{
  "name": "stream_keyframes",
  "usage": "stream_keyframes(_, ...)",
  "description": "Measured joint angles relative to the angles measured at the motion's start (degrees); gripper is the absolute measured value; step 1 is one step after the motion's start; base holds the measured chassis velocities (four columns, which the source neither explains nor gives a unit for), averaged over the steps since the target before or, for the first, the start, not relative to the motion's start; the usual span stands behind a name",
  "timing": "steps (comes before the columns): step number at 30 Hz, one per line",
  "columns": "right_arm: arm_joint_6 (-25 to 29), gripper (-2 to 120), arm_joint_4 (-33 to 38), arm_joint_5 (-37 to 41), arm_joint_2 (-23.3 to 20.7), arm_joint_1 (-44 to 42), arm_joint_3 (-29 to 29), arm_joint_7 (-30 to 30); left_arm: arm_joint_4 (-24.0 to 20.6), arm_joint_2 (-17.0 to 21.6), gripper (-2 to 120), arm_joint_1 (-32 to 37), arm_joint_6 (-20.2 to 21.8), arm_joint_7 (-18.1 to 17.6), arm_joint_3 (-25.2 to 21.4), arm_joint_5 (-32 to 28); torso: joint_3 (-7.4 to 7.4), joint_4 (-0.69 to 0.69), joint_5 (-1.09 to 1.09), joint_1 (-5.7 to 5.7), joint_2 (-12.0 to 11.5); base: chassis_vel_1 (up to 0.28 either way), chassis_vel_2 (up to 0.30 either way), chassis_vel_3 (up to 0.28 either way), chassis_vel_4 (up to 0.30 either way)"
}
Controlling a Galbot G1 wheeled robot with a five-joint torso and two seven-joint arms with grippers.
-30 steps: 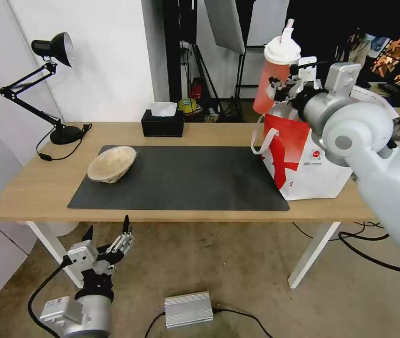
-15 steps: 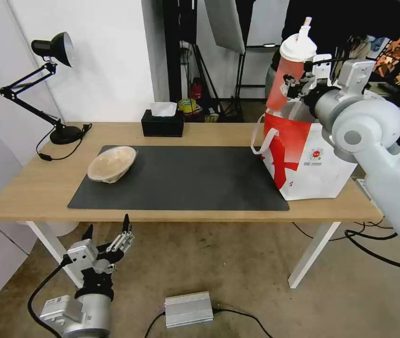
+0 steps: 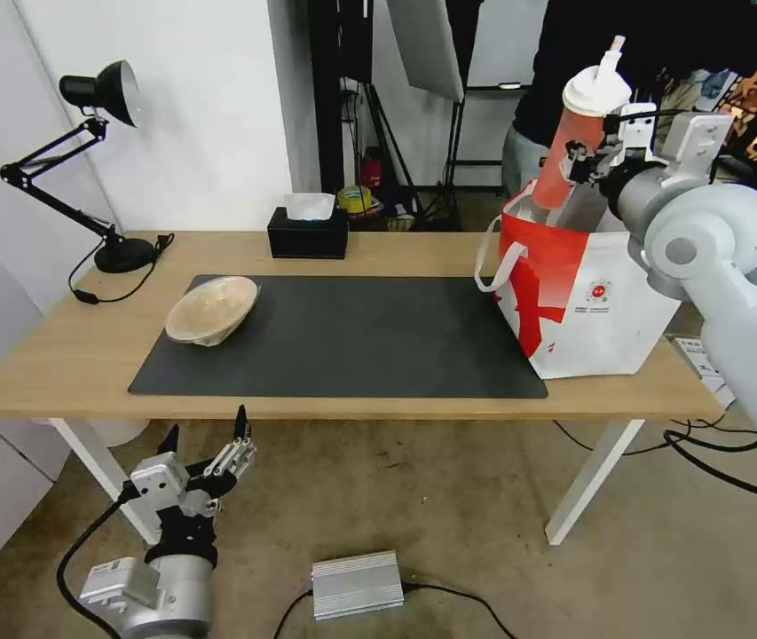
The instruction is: Pick up the trash from the table and place it into the takeout bag.
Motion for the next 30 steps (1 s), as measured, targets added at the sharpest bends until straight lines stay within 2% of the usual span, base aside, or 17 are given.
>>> stream_keyframes(11,-0.3,3,-1.1,-5.2,-0.3,-2.1,0.1,0.3,0.0,0.1,100,0.1,0.0,0.0,0.0,0.0,0.0,0.0,0.0,0.0,0.0,0.0,0.0,0.0,0.0)
stream_keyframes(17,-2.6,3,-1.8,-9.0,-0.8,-2.8,0.0,0.6,0.0,0.1,100,0.3,0.0,0.0,0.0,0.0,0.0,0.0,0.0,0.0,0.0,0.0,0.0,0.0,0.0)
stream_keyframes(22,-7.0,3,-1.3,-10.7,-2.4,-2.9,0.0,-0.6,-0.1,0.2,100,0.3,0.0,0.0,0.0,0.0,0.0,0.0,0.01,0.0,0.0,0.0,0.0,0.0,0.0)
stream_keyframes(30,-7.7,3,-1.5,-14.0,-4.9,-1.6,-2.1,-1.2,-0.1,0.1,100,0.2,0.0,0.0,0.3,0.0,0.0,0.0,0.0,0.0,0.0,0.0,0.0,0.0,0.0)
